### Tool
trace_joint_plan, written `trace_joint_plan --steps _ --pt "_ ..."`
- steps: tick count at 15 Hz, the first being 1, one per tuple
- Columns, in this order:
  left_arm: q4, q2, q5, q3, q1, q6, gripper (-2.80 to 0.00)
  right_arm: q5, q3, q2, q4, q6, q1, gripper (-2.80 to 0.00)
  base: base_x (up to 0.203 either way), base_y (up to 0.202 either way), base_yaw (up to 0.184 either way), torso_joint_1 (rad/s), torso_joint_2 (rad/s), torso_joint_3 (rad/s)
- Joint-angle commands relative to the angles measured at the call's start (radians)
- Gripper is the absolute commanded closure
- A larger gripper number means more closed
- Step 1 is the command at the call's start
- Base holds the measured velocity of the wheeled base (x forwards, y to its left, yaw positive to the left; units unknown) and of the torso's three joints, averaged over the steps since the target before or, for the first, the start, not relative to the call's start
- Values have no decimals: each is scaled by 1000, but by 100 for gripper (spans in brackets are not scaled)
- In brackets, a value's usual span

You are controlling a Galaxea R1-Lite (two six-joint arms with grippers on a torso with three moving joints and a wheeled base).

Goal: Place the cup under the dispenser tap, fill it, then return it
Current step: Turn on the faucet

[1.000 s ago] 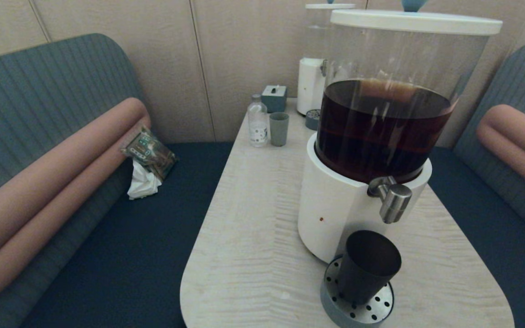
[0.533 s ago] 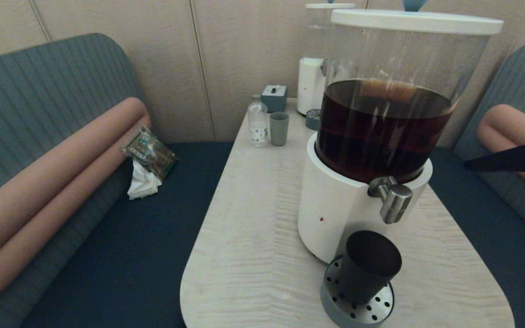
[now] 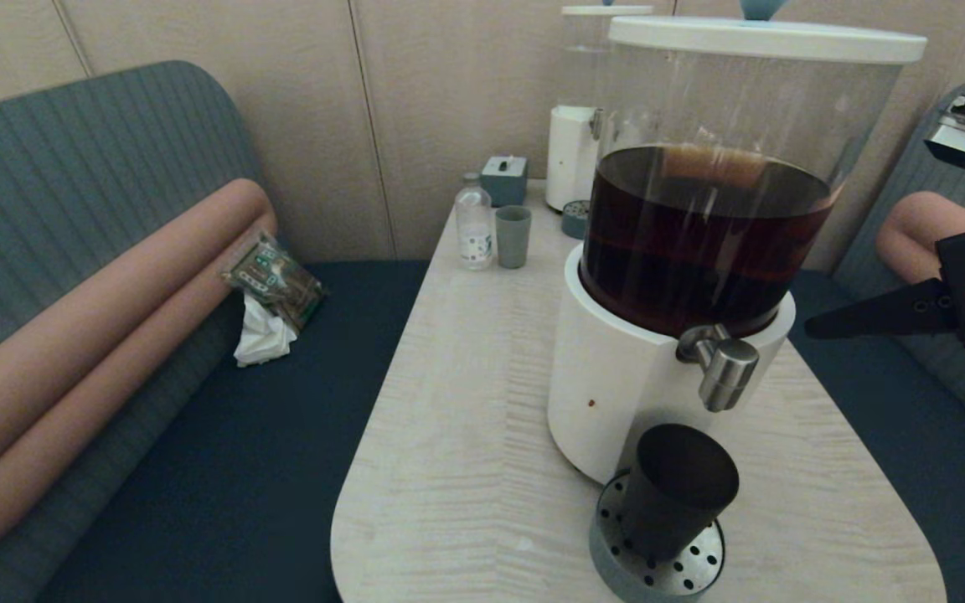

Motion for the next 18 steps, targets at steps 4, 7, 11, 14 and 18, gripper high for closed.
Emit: trace_joint_plan --steps 4,7,11,14,18 --pt "-1 1 0 0 0 0 0 14 47 -31 0 -36 3 0 0 0 0 0 0 0" --pt "-1 0 0 0 0 0 0 32 73 -51 -2 -72 3 0 0 0 0 0 0 0" --pt "-1 0 0 0 0 0 0 31 130 -63 -44 -141 26 0 0 0 0 0 0 0" --pt "-1 0 0 0 0 0 0 31 140 -64 -58 -178 47 0 0 0 0 0 0 0" --pt "-1 0 0 0 0 0 0 29 143 -43 -101 -181 64 0 0 0 0 0 0 0"
